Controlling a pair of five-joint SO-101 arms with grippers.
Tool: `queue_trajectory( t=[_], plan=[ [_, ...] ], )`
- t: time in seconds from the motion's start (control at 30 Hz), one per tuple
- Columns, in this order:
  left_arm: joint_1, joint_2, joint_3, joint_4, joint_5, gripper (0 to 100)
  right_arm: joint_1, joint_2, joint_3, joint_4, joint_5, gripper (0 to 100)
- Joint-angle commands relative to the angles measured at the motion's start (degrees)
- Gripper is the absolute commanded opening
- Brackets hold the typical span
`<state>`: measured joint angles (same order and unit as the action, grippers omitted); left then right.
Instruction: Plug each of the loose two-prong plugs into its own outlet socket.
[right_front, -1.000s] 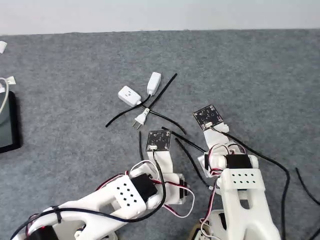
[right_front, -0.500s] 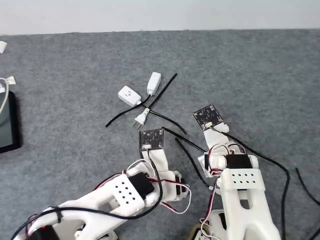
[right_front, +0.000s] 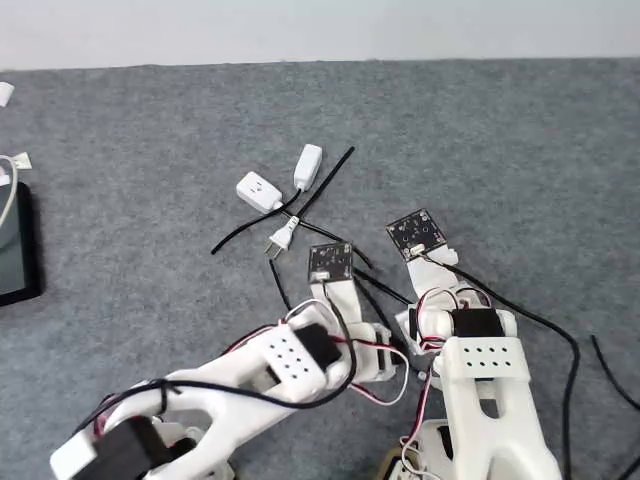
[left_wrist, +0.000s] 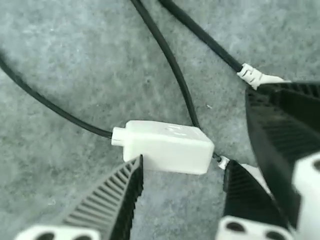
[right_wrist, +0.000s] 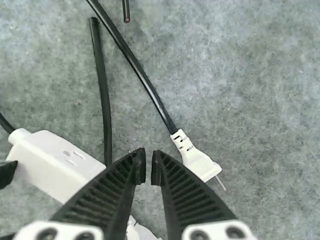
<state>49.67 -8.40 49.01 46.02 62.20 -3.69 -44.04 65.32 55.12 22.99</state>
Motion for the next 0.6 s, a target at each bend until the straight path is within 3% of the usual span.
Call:
queue_trajectory(
  t=[0.0, 0.27, 0.57],
  plan=[
    [-6.1, 6.7, -2.7, 1.1, 0.0, 20, 0.0, -0.8, -0.8, -0.7, -0.3, 2.8],
    [-16.4, 14.7, -11.6, 1.5, -4.2, 21, 0.0, -0.7, -0.8, -0.7, -0.3, 2.8],
    [-16.8, 15.6, -13.0, 5.2, -6.3, 20, 0.0, -0.7, -0.7, -0.9, -0.3, 2.7]
  ],
)
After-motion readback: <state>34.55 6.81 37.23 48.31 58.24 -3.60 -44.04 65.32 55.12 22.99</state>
